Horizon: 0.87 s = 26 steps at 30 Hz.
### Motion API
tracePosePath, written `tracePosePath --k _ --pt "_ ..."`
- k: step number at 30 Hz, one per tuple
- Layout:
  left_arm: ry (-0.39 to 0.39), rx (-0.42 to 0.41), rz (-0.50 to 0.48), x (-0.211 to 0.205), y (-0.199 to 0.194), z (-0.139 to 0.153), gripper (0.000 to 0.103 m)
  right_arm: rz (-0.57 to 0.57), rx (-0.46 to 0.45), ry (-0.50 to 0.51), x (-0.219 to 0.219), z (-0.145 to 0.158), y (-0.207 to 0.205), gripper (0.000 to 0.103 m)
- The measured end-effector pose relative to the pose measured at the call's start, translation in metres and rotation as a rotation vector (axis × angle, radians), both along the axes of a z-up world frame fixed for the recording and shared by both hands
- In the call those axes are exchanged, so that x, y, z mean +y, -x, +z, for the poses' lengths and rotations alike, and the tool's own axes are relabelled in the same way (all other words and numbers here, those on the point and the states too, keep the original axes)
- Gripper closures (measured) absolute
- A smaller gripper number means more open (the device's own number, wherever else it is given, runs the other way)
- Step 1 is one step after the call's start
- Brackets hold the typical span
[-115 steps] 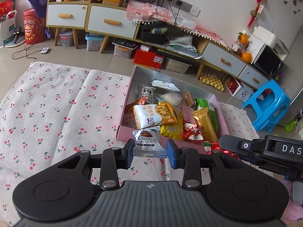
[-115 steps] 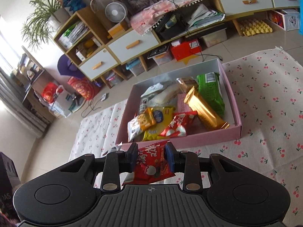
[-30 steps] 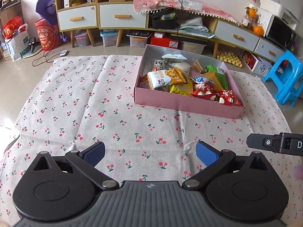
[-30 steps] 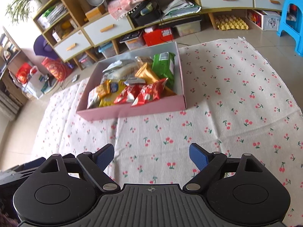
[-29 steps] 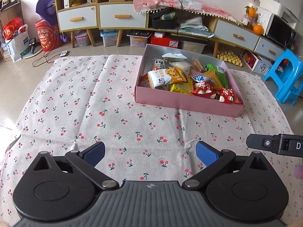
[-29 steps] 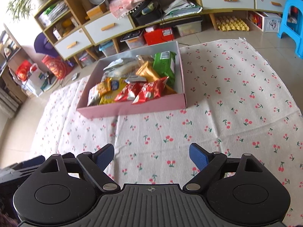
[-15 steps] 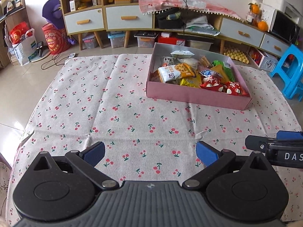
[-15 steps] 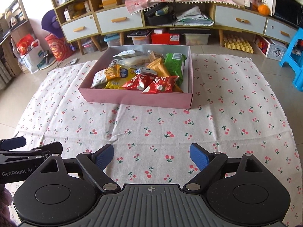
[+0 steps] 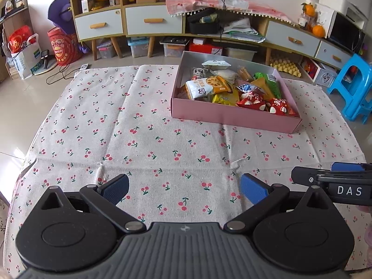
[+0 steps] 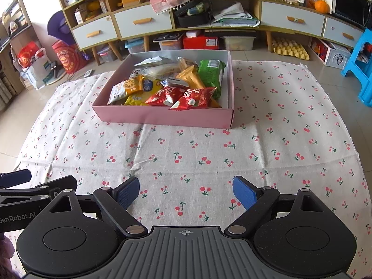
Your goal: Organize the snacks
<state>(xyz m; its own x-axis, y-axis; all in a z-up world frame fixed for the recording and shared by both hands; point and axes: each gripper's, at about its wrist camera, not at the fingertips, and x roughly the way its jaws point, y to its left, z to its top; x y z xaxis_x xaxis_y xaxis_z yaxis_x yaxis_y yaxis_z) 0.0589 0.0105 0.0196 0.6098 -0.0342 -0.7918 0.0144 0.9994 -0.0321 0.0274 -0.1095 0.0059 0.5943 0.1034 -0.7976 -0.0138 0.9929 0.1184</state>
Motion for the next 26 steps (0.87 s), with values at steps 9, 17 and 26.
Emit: tracePosePath --k 9,17,26 --pt "0.002 0.004 -0.004 -0.0011 0.0004 -0.0003 0.001 -0.004 0.005 0.000 -0.0002 -0.0014 0.0003 0.013" --pt "0.007 0.011 -0.003 -0.0010 0.0005 -0.0003 0.001 -0.001 0.011 0.003 0.0007 -0.0030 0.0000 0.013" --pt "-0.004 0.004 -0.008 -0.0028 0.0014 0.0000 0.001 -0.001 0.012 0.004 0.0008 -0.0030 -0.0001 0.013"
